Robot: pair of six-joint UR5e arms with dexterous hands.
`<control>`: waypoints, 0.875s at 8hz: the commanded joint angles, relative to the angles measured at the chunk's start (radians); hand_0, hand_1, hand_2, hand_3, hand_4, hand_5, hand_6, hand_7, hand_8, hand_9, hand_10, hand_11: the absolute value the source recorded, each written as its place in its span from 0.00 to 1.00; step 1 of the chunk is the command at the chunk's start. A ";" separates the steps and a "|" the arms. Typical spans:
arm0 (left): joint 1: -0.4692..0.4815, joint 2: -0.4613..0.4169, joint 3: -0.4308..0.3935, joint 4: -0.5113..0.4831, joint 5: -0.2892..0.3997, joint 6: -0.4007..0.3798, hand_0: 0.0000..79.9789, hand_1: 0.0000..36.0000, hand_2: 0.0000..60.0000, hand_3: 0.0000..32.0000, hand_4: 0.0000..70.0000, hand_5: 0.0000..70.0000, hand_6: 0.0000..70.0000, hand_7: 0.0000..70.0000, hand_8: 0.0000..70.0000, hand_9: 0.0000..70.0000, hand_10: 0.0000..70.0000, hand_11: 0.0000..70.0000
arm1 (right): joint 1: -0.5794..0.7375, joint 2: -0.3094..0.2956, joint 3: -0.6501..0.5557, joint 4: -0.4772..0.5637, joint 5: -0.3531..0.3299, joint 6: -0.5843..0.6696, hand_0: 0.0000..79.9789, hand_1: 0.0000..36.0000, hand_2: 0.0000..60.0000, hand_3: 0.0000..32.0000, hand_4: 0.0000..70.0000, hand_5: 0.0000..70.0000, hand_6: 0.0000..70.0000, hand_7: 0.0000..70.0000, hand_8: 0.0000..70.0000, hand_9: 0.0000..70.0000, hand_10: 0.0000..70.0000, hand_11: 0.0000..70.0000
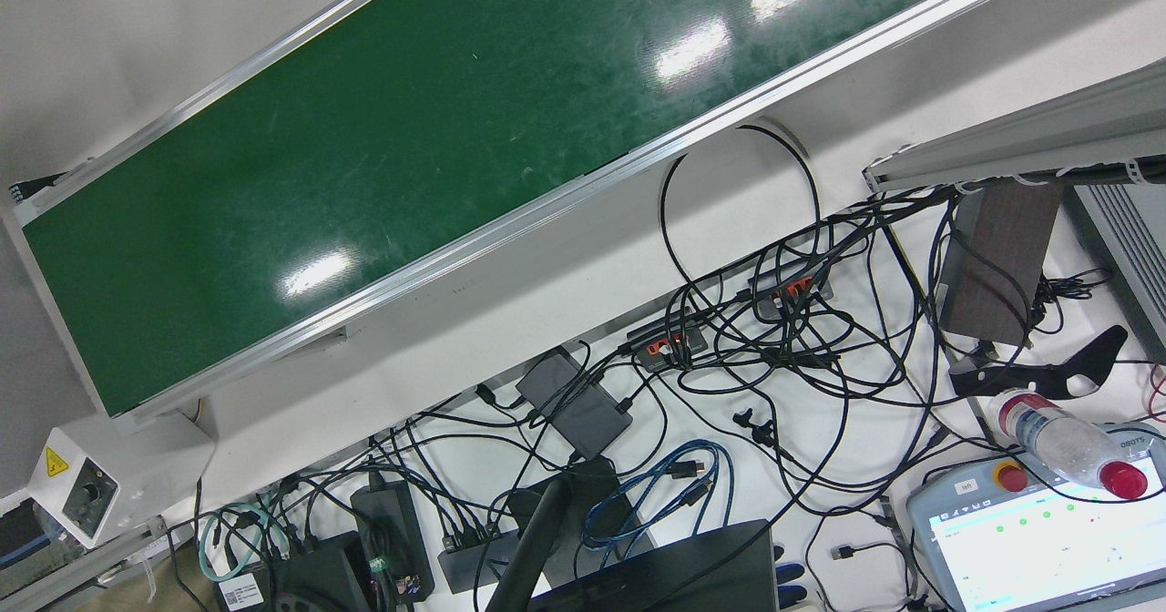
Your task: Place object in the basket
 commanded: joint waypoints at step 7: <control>-0.352 0.247 -0.258 -0.061 0.016 -0.202 0.65 0.39 0.02 0.00 0.16 0.40 0.07 0.22 0.20 0.25 0.14 0.22 | 0.001 0.000 0.000 0.000 0.000 0.000 0.00 0.00 0.00 0.00 0.00 0.00 0.00 0.00 0.00 0.00 0.00 0.00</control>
